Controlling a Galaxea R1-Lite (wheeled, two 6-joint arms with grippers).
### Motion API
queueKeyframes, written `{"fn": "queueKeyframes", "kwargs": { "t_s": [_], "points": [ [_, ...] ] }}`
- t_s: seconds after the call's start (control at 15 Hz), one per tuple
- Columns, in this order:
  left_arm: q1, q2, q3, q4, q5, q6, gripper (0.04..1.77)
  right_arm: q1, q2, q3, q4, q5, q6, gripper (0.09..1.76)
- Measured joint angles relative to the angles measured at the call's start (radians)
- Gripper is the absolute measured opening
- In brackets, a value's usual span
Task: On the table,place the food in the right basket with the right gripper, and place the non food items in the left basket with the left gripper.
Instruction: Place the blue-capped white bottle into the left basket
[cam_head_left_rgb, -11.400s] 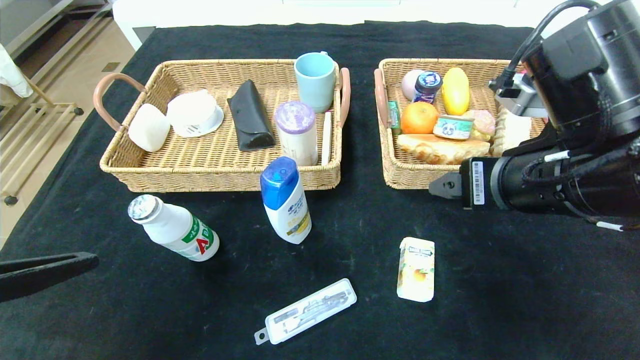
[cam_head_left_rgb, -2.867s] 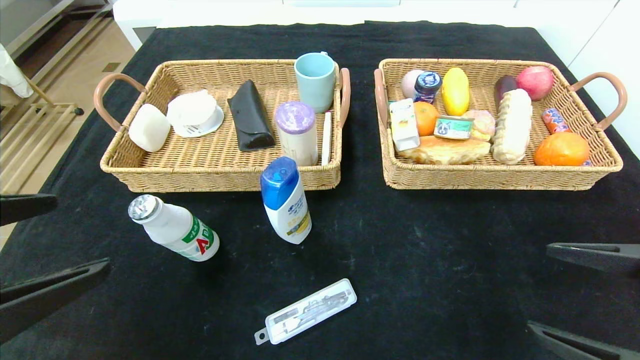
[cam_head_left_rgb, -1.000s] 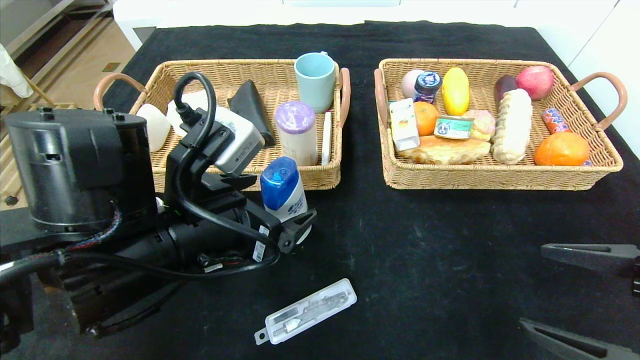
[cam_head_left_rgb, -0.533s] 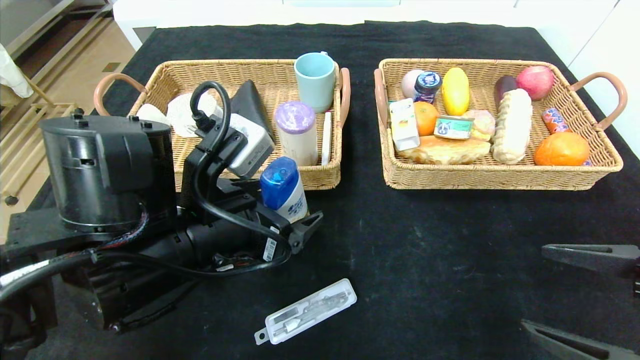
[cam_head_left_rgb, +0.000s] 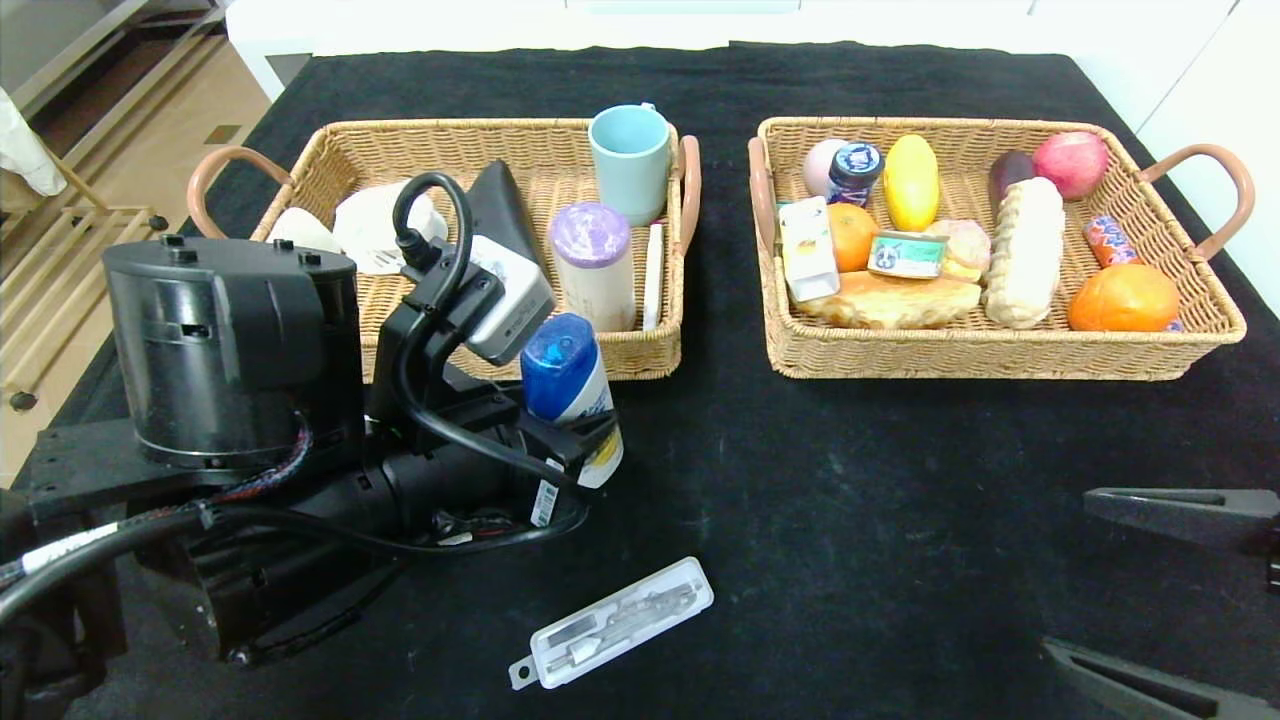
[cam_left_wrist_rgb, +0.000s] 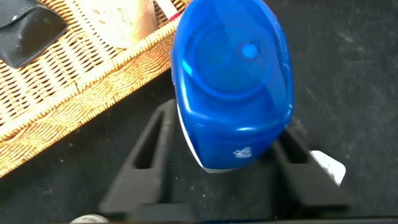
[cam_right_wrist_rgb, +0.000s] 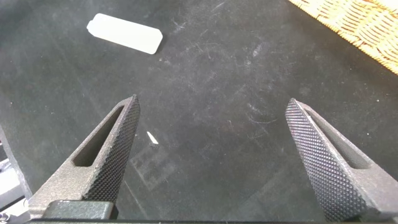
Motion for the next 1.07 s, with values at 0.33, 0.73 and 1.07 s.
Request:
{"fn": "queueKeyframes", "kwargs": {
  "t_s": [0.33,0.73,1.07],
  "points": [
    [-0.002,0.003,0.001,0.0,0.0,0.002,0.57,0.0,0.001,0.001,0.001,0.001,0.0,1.71],
    [-0.002,0.004,0.0,0.0,0.002,0.003,0.57,0.0,0.003,0.003,0.001,0.001,0.001,1.71],
    [-0.002,0.003,0.0,0.0,0.002,0.004,0.57,0.0,0.003,0.005,0.002,0.001,-0.002,1.71]
  ]
}}
